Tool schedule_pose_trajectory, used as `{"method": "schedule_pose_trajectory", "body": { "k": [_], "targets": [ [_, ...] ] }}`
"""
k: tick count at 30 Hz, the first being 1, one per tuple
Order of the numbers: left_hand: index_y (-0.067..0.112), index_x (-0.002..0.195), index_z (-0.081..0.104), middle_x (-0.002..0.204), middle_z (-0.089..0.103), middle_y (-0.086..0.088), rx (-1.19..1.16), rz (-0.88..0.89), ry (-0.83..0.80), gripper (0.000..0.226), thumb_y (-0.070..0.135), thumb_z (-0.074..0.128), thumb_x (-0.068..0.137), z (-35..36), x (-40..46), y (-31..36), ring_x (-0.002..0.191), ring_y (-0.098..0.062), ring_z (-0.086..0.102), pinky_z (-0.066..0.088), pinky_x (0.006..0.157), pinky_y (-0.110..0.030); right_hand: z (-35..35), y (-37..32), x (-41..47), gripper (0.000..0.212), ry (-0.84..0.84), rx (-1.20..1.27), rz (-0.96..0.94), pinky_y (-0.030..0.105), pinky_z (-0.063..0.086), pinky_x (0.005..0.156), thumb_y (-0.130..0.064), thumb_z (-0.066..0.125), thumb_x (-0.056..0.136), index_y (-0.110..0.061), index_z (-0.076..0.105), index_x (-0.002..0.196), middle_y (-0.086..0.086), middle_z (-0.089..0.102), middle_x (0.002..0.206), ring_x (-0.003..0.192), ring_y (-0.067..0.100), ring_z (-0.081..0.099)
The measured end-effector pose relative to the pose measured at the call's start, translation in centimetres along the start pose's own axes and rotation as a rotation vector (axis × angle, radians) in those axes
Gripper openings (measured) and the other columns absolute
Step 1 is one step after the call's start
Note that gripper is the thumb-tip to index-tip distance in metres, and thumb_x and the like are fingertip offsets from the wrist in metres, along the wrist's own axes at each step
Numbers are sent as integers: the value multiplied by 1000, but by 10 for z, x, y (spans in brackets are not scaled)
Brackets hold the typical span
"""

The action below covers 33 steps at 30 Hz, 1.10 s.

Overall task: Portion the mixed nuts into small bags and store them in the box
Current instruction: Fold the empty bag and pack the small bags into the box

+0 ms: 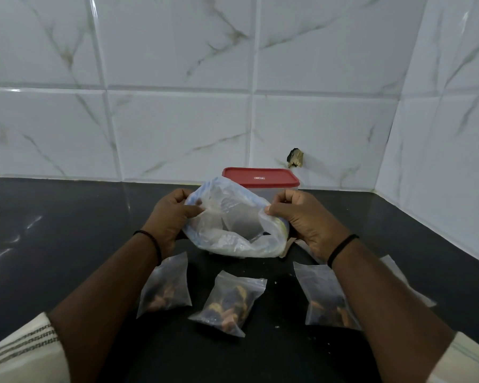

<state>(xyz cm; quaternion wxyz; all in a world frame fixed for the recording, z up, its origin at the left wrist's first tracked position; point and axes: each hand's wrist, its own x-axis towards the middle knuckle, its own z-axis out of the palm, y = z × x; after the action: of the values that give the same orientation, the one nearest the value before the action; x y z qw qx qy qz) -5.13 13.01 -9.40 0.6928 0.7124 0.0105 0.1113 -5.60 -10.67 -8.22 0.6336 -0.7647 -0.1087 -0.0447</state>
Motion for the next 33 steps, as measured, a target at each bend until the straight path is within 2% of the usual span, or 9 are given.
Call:
{"method": "schedule_pose_trajectory", "body": {
  "k": [4,8,11,14,17,21,27,31,33],
  "targets": [
    [18,79,61,82,66,-5,236,212,177,25,-5,59,87,-3,3,-6,76,-20,63,51,58,-28,4,6,1,16,271,-506,-334,13,36,54,1,57,84,-14,53,80,-6,49,65,55,6,41],
    [23,76,59,77,61,-1,389,306,395,23,1,63,82,-8,6,-10,75,-22,62,51,58,-29,7,5,3,23,456,-619,-541,13,36,55,7,53,83,-16,51,84,-12,42,63,57,6,45],
    [17,82,58,71,57,3,470,371,492,9,16,67,84,-8,2,-9,66,-13,54,43,55,-26,10,5,2,19,578,-666,-589,31,44,62,3,53,87,-14,52,97,-3,54,82,69,17,52],
    [15,80,62,68,57,2,464,339,469,14,25,65,88,-8,4,-9,62,-14,54,37,51,-24,9,6,3,20,638,-591,-492,29,44,68,-13,63,91,-13,49,105,2,57,91,76,18,54],
    [13,76,62,72,59,-10,193,126,288,20,23,61,93,-5,5,-6,61,-24,55,45,51,-27,5,8,5,20,547,-556,-251,24,41,62,-34,60,96,-15,53,94,-6,57,78,70,12,55],
    [10,102,61,94,65,-12,-156,-171,132,17,25,63,93,0,1,0,83,-31,64,56,69,-41,5,6,2,41,405,-352,-18,28,47,51,-48,52,98,-15,54,74,0,56,64,56,16,59],
    [2,121,58,110,67,-15,-453,-157,-28,36,15,63,87,-10,2,1,93,-29,66,52,88,-43,-1,4,4,32,154,194,138,32,57,59,-36,67,93,-6,67,104,16,72,93,67,21,67],
    [10,115,59,102,69,-11,-400,-62,-101,28,5,59,88,-8,2,3,84,-23,70,55,84,-40,-4,8,6,27,61,242,85,44,59,87,-12,75,84,-6,67,109,17,73,109,94,30,72],
    [15,112,60,106,69,-11,-314,-7,-82,28,0,59,89,-6,1,2,90,-27,69,55,84,-44,-3,7,5,31,49,248,73,47,57,90,-9,76,83,-5,65,112,15,73,110,99,31,72]
  ]
}}
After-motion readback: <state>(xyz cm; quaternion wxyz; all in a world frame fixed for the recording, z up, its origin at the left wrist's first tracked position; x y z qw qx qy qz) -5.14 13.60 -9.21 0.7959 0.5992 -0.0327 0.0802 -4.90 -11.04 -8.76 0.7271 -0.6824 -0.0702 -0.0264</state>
